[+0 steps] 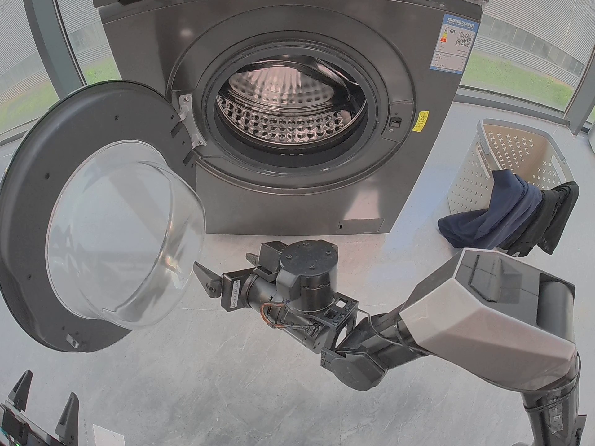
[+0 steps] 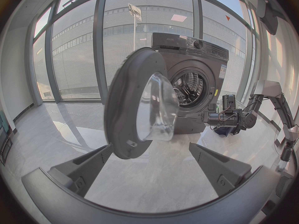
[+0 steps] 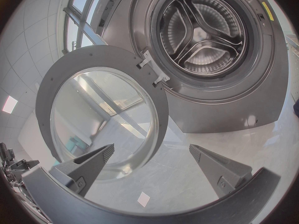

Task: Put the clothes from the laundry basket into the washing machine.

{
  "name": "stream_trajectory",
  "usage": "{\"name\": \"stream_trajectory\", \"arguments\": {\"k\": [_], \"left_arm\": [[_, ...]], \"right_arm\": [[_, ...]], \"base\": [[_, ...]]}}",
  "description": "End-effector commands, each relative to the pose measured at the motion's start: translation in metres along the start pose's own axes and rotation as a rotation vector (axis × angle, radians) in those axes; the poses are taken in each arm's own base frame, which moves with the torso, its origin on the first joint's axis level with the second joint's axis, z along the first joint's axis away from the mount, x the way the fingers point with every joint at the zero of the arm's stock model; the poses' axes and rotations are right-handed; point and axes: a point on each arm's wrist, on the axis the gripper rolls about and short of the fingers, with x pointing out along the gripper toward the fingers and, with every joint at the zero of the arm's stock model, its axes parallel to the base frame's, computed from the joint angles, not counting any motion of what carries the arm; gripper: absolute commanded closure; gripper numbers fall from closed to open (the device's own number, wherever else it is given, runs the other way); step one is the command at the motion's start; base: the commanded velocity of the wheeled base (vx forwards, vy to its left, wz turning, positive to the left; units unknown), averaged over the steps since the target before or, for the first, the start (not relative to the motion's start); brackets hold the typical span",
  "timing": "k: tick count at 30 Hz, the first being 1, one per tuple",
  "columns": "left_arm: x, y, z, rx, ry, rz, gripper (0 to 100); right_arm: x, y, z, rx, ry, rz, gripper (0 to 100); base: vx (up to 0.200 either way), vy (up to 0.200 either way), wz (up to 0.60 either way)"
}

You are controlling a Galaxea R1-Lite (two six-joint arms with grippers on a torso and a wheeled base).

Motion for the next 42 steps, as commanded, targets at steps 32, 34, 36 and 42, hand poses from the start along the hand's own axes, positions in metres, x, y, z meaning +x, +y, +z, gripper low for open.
{"name": "stream_trajectory", "arguments": {"k": [32, 34, 36, 42], "left_arm": [[0.001, 0.0, -0.005, 0.002, 0.007, 0.001, 0], [0.001, 0.0, -0.005, 0.002, 0.007, 0.001, 0], [0.001, 0.0, -0.005, 0.002, 0.007, 0.001, 0], [0.001, 0.0, -0.005, 0.002, 0.007, 0.001, 0]], "right_arm": [[-0.303, -0.103, 0.122, -0.248, -0.091, -0.543, 0], [-0.316, -0.106, 0.118, -0.253, -0.084, -0.571, 0], [-0.34, -0.107, 0.109, -0.25, -0.08, -0.624, 0], [-0.4, -0.086, 0.085, -0.25, -0.147, -0.728, 0]], "base": [[0.0, 0.0, 0.0], [0.0, 0.0, 0.0], [0.0, 0.0, 0.0], [0.0, 0.0, 0.0]]}}
